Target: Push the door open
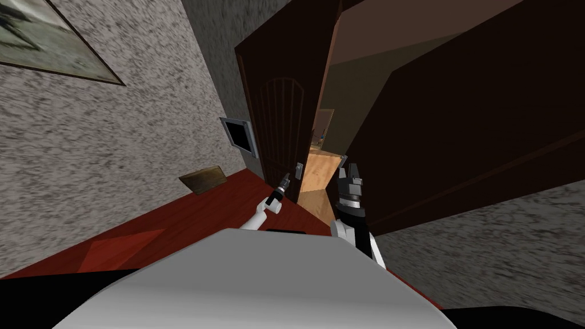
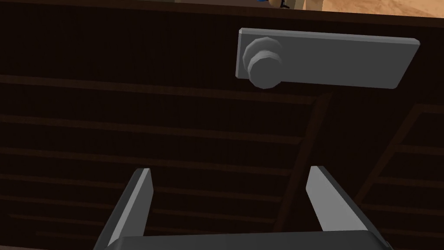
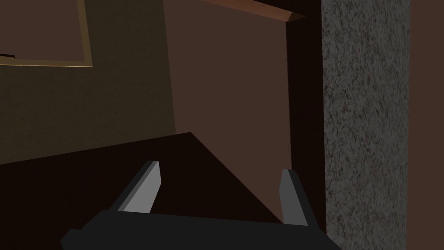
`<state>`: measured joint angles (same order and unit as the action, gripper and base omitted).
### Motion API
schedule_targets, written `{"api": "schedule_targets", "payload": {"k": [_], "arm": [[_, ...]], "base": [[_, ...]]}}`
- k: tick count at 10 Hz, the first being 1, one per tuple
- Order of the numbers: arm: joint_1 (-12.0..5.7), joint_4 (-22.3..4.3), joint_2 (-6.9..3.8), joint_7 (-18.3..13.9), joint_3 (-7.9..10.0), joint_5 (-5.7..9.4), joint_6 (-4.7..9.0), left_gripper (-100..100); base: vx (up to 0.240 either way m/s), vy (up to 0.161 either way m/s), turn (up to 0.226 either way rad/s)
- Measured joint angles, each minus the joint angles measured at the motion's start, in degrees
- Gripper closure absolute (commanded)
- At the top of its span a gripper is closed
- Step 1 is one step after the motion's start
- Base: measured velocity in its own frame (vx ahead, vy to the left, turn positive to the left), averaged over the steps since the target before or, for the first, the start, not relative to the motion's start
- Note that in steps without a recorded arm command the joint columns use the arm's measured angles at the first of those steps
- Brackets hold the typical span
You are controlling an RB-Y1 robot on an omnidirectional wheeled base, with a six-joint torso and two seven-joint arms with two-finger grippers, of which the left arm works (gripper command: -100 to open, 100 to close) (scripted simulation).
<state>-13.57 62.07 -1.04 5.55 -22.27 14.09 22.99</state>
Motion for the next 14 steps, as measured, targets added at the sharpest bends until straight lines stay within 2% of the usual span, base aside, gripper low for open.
{"api": "schedule_targets", "payload": {"k": [3,5,9,11,12,13,14], "arm": [[-2.22,-3.8,0.61,0.3,-1.1,0.6,-0.03,-100],[-3.06,-5.3,1.11,0.7,-1.76,0.87,-0.26,-100],[-6.32,-10.8,2.58,1.2,-3.05,1.61,-0.1,-100],[-7.16,-12.2,3.19,1.6,-3.74,1.91,-0.47,-100],[-7.2,-12.3,3.22,1.6,-3.77,1.93,-0.5,-100],[-7.41,-12.6,2.61,1.7,-3.54,1.91,-0.52,-100],[-7.76,-13.2,1.2,1.3,-3.6,1.99,-0.21,-100]], "base": [[0.073,0.068,-0.066],[0.061,0.064,-0.059],[0.09,0.081,-0.076],[0.053,0.058,-0.031],[0.07,-0.013,-0.019],[0.133,-0.06,-0.029],[0.153,-0.07,-0.019]]}}
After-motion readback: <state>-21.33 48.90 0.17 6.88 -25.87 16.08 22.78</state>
